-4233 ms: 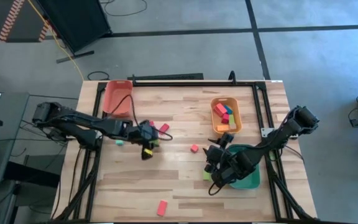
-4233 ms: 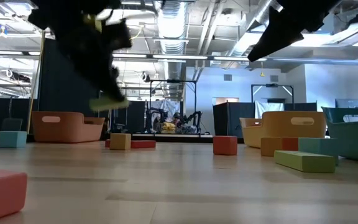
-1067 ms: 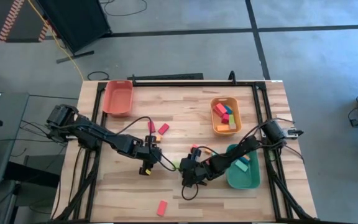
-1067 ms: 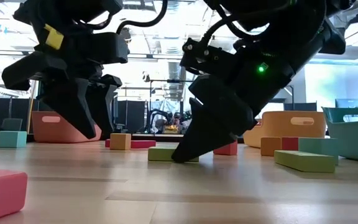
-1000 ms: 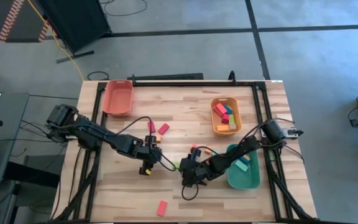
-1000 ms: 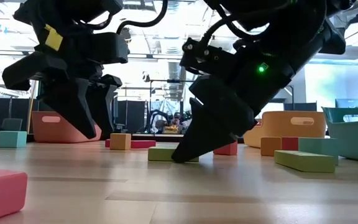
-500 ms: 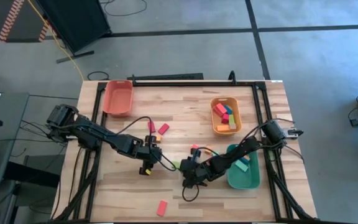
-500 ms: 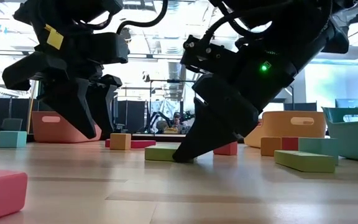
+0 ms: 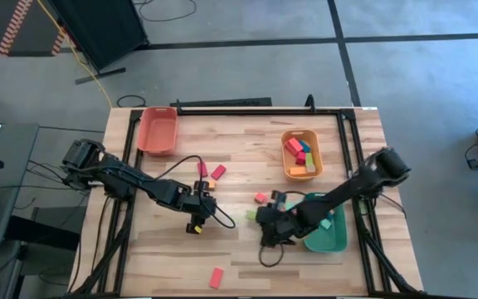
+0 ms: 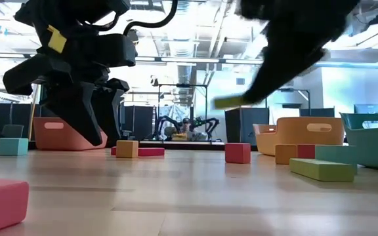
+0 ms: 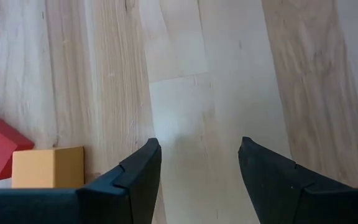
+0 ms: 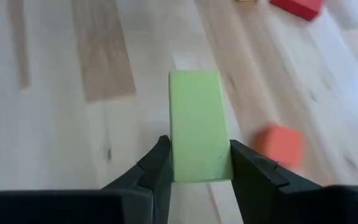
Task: Sort blocks by size
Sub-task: Put the small rectangular green block into the green bin
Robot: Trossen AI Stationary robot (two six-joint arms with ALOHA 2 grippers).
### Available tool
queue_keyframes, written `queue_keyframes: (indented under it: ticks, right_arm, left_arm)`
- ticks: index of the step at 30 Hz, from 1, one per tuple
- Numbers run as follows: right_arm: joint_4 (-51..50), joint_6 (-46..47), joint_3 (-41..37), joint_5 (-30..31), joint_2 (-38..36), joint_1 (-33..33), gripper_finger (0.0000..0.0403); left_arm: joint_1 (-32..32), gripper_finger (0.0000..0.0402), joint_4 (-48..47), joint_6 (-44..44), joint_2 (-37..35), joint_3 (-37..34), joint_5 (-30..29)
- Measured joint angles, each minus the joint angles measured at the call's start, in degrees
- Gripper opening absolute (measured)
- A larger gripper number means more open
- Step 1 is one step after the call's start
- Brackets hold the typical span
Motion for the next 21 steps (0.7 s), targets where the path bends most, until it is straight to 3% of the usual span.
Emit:
queue_keyframes:
  ticks: [5, 12, 16, 21]
  right_arm:
    - [-17.01, 7.61, 0.02, -0.28, -10.21, 4.59, 0.0159]
    - [-43.42, 35.19, -0.16, -4.06, -19.07, 13.20, 0.0159]
    - [-49.42, 47.81, -2.26, -8.78, -19.57, 17.62, 0.0160]
    - [-45.77, 55.50, -7.70, -12.74, -19.47, 20.75, 0.0160]
  left_arm:
    - [0.00, 0.0206, 0.42, 0.02, 0.00, 0.00, 0.00]
    - [0.00, 0.0206, 2.81, 0.90, 0.00, 0.00, 0.03]
    - [0.00, 0.0206, 4.46, 1.77, 0.00, 0.00, 0.04]
    - [0.00, 0.0206, 5.83, 2.18, 0.00, 0.00, 0.04]
